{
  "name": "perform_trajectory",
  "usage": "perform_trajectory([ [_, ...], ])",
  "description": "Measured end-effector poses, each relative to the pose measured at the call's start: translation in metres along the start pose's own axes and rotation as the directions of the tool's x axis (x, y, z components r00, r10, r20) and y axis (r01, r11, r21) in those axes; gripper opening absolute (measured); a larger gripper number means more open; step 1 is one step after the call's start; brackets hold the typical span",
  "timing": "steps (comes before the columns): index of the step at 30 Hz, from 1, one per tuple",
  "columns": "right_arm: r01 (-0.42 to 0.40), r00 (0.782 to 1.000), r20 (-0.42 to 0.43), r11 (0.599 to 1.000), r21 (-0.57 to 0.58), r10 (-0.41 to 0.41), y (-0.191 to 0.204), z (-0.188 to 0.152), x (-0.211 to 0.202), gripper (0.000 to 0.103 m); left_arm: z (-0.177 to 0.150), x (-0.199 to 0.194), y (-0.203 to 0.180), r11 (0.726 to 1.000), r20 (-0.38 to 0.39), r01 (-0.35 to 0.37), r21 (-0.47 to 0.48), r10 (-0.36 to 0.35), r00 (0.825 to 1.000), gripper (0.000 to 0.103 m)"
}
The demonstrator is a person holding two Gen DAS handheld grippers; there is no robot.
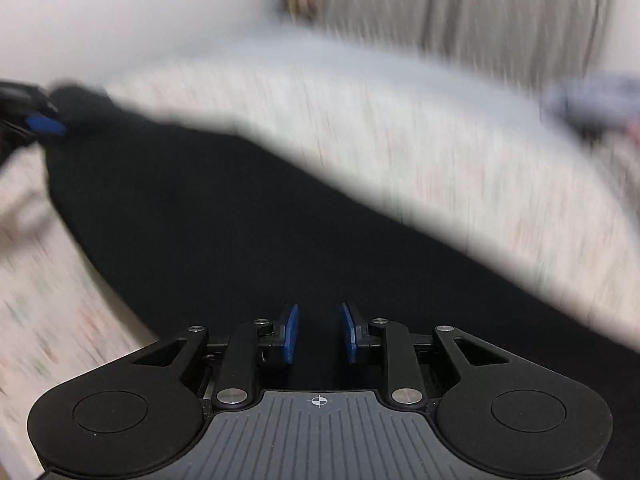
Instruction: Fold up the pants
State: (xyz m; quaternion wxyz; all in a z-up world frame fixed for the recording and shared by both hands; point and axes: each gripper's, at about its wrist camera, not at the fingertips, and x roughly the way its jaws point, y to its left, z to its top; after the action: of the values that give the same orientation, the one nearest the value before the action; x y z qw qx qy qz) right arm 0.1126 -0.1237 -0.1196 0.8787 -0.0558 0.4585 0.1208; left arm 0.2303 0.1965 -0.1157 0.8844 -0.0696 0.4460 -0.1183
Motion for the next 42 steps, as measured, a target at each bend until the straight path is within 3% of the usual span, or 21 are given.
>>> perform_trajectory([
  [2,-0.019,1.000,-0.014,0.997,0.068,0.020,-0.007,0.002,-0.007,0.024,-0.009,0.018,-0.009,0.994,-0.036,-0.086,0.067,0.089,0.995,0.089],
  [4,-0.005,1.000,-0.027,0.995,0.101,0.007,-0.018,0.000,-0.012,0.024,-0.013,0.023,-0.012,0.986,-0.024,-0.132,0.104,0.136,0.990,0.090],
  [11,0.070,0.997,-0.042,0.975,0.213,-0.062,-0.079,-0.029,-0.036,0.016,-0.015,0.016,-0.004,0.982,-0.024,-0.162,0.098,0.165,0.986,0.089],
  [15,0.081,0.997,-0.031,0.957,0.278,-0.075,-0.112,-0.053,-0.053,0.000,-0.015,0.008,0.007,0.981,-0.005,-0.179,0.081,0.180,0.984,0.087],
  [18,0.144,0.990,-0.039,0.949,0.282,-0.139,-0.131,-0.064,-0.064,0.000,-0.015,0.008,0.016,0.980,0.005,-0.191,0.063,0.191,0.982,0.086],
  [21,0.155,0.988,-0.034,0.934,0.322,-0.152,-0.157,-0.070,-0.068,0.000,-0.013,0.006,0.024,0.980,0.007,-0.197,0.040,0.197,0.980,0.086],
  [24,0.243,0.970,-0.054,0.914,0.326,-0.239,-0.173,-0.076,-0.079,0.000,-0.017,-0.002,0.022,0.979,0.005,-0.202,0.031,0.202,0.979,0.086],
  [27,0.229,0.972,-0.044,0.891,0.392,-0.230,-0.188,-0.080,-0.086,0.000,-0.015,-0.008,0.026,0.981,-0.001,-0.193,0.020,0.193,0.981,0.084],
  [28,0.257,0.964,-0.041,0.882,0.396,-0.262,-0.190,-0.080,-0.089,0.000,-0.014,-0.010,0.029,0.981,0.002,-0.194,0.006,0.194,0.981,0.084],
  [31,0.412,0.898,-0.029,0.814,0.409,-0.440,-0.192,-0.079,-0.107,0.000,-0.014,-0.018,0.035,0.983,0.009,-0.180,-0.030,0.181,0.984,0.084],
  [33,0.369,0.904,0.019,0.799,0.475,-0.428,-0.198,-0.083,-0.121,0.007,-0.012,-0.024,0.033,0.986,0.024,-0.167,-0.028,0.167,0.986,0.085],
  [35,0.327,0.914,0.053,0.805,0.495,-0.403,-0.197,-0.083,-0.128,0.013,-0.010,-0.033,0.026,0.989,0.065,-0.146,-0.012,0.146,0.987,0.088],
  [38,0.277,0.933,0.106,0.875,0.396,-0.343,-0.175,-0.074,-0.120,0.017,-0.009,-0.045,0.006,0.993,0.151,-0.108,0.040,0.100,0.983,0.092],
  [42,0.266,0.959,0.054,0.948,0.177,-0.279,-0.133,-0.062,-0.083,0.019,-0.014,-0.028,-0.018,0.996,0.122,-0.051,0.074,0.042,0.992,0.093],
])
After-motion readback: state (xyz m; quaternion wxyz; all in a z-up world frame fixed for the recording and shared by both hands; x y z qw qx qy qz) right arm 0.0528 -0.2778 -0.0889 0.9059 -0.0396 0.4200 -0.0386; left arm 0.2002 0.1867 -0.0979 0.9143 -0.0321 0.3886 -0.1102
